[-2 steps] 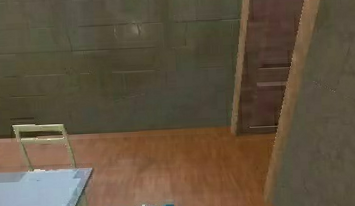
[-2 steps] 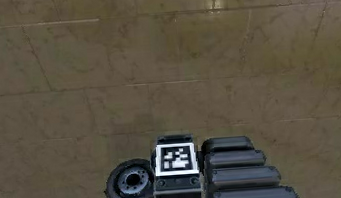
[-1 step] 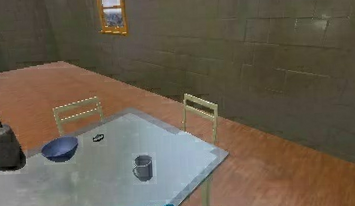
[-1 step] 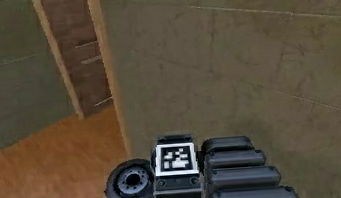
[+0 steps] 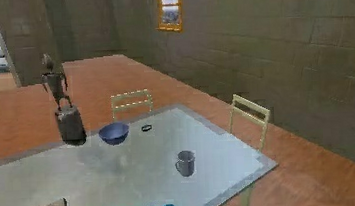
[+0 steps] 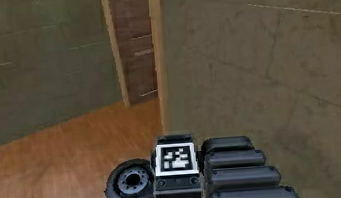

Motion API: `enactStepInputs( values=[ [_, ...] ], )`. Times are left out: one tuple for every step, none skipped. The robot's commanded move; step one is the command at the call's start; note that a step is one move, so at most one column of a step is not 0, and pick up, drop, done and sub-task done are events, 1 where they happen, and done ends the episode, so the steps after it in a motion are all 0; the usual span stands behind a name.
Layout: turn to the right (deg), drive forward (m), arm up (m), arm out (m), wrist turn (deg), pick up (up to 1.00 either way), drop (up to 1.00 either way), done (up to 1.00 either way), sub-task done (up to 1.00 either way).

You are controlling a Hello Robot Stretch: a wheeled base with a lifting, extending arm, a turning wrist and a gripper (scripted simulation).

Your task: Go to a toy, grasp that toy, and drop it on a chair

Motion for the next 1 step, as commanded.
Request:
enactStepInputs(
  values=[
    [45.0,0.0,0.0,0.0,0.0,0.0,0.0,0.0,0.0]
  ],
)
